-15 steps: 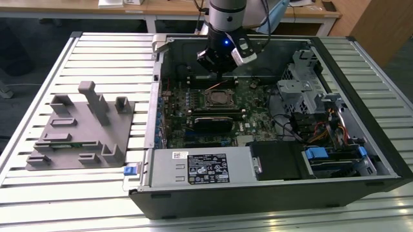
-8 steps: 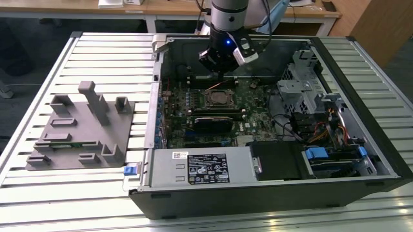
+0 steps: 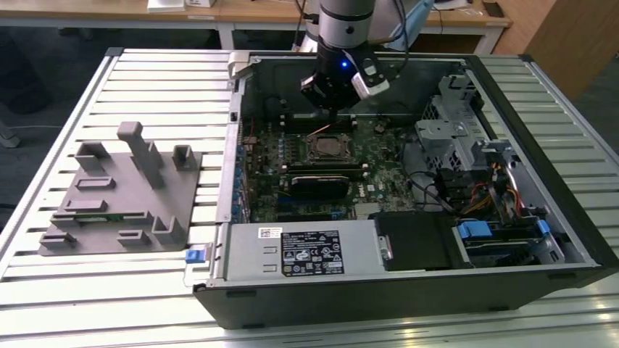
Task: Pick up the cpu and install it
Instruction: 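Install the first cpu locking lever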
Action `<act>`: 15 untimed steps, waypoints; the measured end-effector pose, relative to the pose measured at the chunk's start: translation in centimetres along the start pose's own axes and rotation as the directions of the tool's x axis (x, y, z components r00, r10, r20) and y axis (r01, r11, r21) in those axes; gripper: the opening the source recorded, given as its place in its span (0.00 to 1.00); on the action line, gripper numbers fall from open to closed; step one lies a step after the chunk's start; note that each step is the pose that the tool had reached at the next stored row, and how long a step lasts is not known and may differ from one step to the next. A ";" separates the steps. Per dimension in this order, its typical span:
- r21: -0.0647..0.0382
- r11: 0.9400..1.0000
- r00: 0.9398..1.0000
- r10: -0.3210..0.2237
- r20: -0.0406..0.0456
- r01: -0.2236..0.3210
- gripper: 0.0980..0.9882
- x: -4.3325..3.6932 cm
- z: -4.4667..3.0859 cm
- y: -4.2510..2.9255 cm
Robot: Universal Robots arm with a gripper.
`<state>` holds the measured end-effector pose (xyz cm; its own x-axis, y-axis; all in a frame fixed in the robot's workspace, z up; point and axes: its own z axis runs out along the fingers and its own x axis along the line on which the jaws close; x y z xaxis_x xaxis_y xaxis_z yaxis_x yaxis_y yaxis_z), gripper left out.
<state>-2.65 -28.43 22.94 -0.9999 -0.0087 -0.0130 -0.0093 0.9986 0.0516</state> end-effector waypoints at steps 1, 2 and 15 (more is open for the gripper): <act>0.000 1.000 1.000 0.000 0.000 0.000 0.01 -0.04 0.03 0.02; 0.000 1.000 1.000 0.000 0.000 0.000 0.01 -0.07 0.07 0.04; 0.000 1.000 1.000 0.000 0.000 0.000 0.01 -0.27 1.06 -0.01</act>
<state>-2.36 -28.38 21.89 -0.9999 -0.0086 -0.0128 -0.0093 0.9986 0.0513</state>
